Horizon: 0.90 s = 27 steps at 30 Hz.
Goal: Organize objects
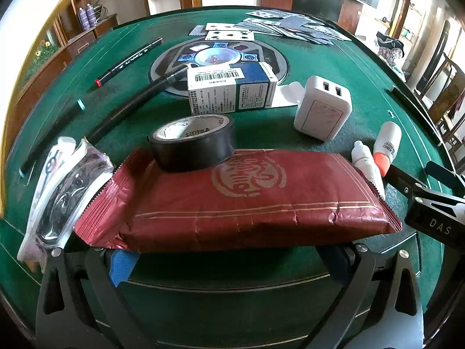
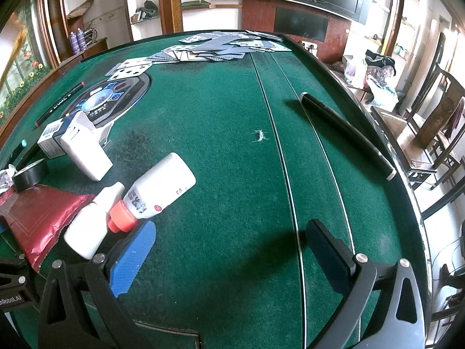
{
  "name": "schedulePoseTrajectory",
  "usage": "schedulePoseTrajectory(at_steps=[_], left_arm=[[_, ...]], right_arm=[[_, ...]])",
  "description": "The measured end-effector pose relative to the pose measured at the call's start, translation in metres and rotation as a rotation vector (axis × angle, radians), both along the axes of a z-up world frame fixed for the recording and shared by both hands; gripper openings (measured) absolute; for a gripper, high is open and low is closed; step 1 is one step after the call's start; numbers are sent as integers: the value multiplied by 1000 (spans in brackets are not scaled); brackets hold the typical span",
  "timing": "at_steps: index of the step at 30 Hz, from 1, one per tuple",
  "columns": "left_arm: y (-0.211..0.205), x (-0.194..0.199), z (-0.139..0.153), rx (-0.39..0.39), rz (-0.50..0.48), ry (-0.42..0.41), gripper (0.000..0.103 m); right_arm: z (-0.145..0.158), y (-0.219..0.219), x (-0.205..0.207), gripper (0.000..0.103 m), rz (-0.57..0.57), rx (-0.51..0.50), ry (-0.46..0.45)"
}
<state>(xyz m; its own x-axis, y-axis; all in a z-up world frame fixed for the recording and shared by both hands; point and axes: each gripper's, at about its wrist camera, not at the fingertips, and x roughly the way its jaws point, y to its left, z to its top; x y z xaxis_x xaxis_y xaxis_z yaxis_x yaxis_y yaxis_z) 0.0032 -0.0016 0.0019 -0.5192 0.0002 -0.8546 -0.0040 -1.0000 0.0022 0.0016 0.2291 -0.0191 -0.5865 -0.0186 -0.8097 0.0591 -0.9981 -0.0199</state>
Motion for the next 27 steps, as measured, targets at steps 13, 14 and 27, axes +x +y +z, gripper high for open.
schedulePoseTrajectory(at_steps=[13,14,27], left_arm=[[-1,5,0,1,-6,0,103],[-1,5,0,1,-10,0,103],[3,5,-2,2,-11,0,103]], right_arm=[[0,0,0,103,0,0,-1],[0,0,0,103,0,0,-1],[0,0,0,103,0,0,-1]])
